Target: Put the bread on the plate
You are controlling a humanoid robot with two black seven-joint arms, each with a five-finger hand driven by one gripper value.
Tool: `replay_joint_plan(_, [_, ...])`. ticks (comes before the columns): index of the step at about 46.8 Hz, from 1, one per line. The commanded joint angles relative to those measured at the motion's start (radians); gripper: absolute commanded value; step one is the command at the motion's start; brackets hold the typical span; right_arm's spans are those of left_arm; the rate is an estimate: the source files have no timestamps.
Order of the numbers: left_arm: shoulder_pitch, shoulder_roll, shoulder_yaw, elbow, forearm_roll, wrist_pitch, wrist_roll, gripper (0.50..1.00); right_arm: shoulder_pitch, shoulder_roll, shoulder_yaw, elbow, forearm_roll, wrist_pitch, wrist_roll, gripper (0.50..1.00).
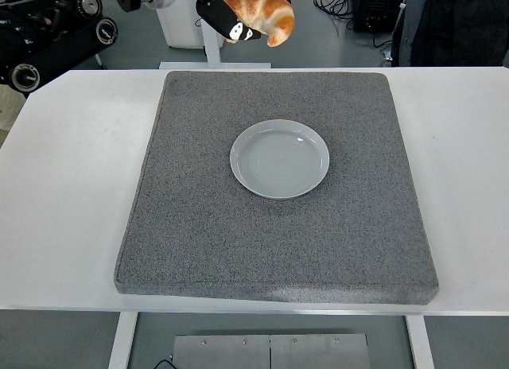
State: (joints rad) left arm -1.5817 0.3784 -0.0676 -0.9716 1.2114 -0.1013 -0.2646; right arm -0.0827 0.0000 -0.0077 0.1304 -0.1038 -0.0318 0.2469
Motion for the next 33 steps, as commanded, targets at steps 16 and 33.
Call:
replay_joint_plan(16, [-0.003,-0.125,0.057,0.044,0.013,0.002,0.004,0.500,0.000,0.000,0.000,0.000,0.000,0.001,0.000,1.000])
replay_joint_plan(33, [0.019,-0.188,0.135,0.068,0.019,0.014,0.004,0.500,0.000,0.000,0.000,0.000,0.000,0.000,0.000,1.000])
